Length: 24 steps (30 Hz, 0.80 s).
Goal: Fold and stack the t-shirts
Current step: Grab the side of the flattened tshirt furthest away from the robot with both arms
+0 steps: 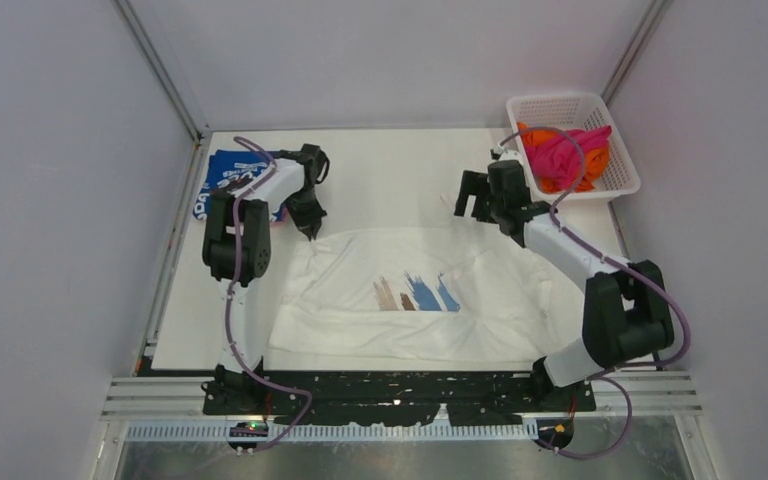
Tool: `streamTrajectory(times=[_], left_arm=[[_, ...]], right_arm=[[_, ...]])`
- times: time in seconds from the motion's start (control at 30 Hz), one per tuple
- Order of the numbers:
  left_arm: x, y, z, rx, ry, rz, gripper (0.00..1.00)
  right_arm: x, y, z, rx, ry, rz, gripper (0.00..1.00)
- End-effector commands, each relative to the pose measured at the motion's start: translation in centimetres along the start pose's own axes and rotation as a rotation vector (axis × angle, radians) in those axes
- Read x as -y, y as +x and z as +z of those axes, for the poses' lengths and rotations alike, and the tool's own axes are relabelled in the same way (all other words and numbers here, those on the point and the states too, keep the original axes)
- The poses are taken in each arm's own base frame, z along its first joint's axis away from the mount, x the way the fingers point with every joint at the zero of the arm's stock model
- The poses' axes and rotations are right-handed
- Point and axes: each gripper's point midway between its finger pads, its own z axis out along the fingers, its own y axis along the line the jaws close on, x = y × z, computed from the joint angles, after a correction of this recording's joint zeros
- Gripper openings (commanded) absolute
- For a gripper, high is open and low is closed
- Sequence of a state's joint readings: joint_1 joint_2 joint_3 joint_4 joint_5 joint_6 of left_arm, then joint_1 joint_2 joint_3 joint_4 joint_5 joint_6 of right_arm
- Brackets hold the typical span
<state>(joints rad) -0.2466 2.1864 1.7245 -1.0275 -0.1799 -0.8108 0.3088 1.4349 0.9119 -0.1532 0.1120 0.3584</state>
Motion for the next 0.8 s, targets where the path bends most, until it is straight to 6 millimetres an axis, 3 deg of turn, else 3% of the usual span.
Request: streamTrajectory(times=[0.0, 0.03, 0.07, 0.1, 0.2, 0.3, 0.47, 0.77], left_arm=[[-0.7, -0.1, -1.7, 0.03, 0.012, 0.007, 0.0], [-0.7, -0.1, -1.8, 0.033, 0.012, 0.007, 0.0], [-0.8, -0.1, -1.9, 0.039, 0.013, 0.004, 0.0], [-0.8, -0.2, -1.9, 0.044, 0.016, 0.002, 0.0], [-0.8, -0.2, -2.1, 0.051, 0.021, 0.0, 0.0], [-0.8, -0.3, -2.2, 0.052, 0.023, 0.001, 0.0], [-0.7, -0.6, -2.6, 0.065, 0.03, 0.0, 0.0], [-0.8, -0.6, -2.9, 0.073, 0.04, -0.001, 0.0]], right_arm=[[0.8, -4.9, 3.8, 0.023, 0.127, -0.03, 0.96], [0.3, -7.4, 4.3, 0.061, 0.139, -0.034, 0.96], [1.4, -6.3, 6.1, 0.007, 0.197, -0.064, 0.96], [0.5, -9.7, 6.4, 0.062, 0.195, -0.057, 0.96], [1.4, -10.0, 10.5, -0.006, 0.253, -0.069, 0.98], [1.7, -10.4, 13.2, -0.04, 0.275, -0.064, 1.0], [2.4, -9.9, 16.9, -0.105, 0.315, -0.047, 0.98], [3.8, -6.0, 18.1, -0.224, 0.357, -0.05, 0.91]])
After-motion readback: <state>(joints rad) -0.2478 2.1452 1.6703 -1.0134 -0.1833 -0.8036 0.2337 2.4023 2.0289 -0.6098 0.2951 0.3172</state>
